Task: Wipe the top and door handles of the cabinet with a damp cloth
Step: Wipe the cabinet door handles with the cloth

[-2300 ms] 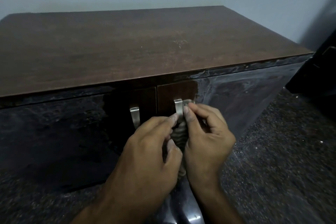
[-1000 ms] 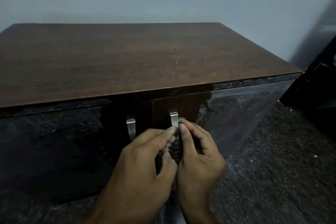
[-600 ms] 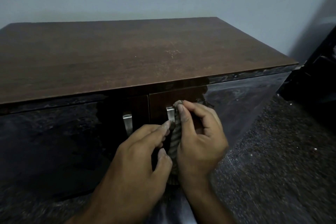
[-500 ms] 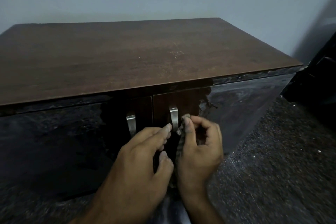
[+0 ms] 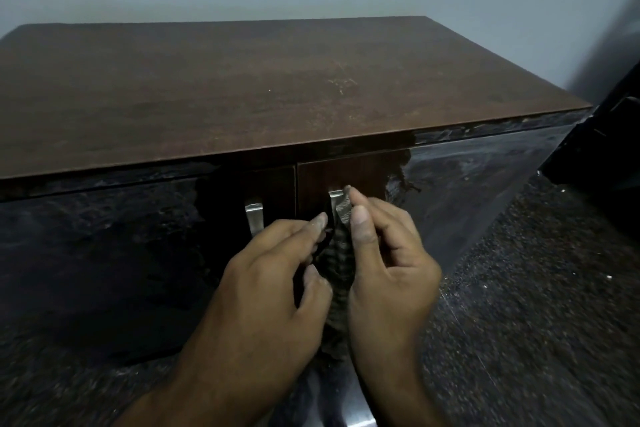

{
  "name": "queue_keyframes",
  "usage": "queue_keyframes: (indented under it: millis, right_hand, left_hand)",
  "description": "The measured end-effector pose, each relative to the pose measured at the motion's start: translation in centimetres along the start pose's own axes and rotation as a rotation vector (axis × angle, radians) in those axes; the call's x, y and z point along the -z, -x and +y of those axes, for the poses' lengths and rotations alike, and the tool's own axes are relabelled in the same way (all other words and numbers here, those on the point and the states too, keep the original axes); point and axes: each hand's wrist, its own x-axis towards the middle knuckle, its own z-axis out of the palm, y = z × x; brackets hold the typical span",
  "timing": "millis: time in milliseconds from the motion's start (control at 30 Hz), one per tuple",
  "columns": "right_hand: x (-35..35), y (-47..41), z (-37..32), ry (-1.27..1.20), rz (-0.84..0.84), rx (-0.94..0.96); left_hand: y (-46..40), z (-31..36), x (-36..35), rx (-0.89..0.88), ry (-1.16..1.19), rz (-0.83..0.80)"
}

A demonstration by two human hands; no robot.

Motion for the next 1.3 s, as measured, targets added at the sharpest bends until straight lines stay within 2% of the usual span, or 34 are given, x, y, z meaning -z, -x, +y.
queue_keyframes:
  millis: [167,333,533,767,867,933,1033,1100,1167,1300]
  right_hand:
    - [1.0,1.1,1.4,0.022,-0.083,-0.17]
    - [1.5,-0.8,1.3,-0.049,-0.144,-0.185]
    - [2.2,-1.1,1.0,-0.012,-0.265,-0.231]
    - [1.8,-1.0,1.2,-0.004,-0.175,-0.226]
    - [1.9,0.1,1.7,-0.007,-0.085,-0.239]
    - [2.0,0.2,1.8,-0.051,-0.012,-0.276]
    - [2.1,0.6,1.5,-0.118,0.01,-0.362]
    - [2.1,1.0,1.0,-0.088,0.015,-0.314]
    - [1.5,1.0,-0.1,-0.067,0.021,-0.177]
    - [0.0,-0.3,-1.0,0.125,-0.072,0.255]
  left_hand:
    - [0.1,0.0,0.4,0.005,-0.006,0.003]
    - [0.2,0.1,0.3,0.02,-0.022,-0.027]
    - [0.0,0.3,0.7,0.016,-0.022,-0.017]
    - [0.3,-0.2,0.4,0.011,-0.067,-0.052]
    - [0.3,-0.3,0.3,0.02,-0.072,-0.061]
    - [0.2,-0.3,0.3,0.023,-0.078,-0.051]
    - [0.4,-0.2,0.5,0.035,-0.065,-0.028]
    - [0.6,-0.1,0.7,0.04,-0.043,-0.01]
    - [0.7,-0.2,0.7,0.042,-0.028,0.007]
    - [0.5,0.0,0.9,0.033,-0.04,0.032]
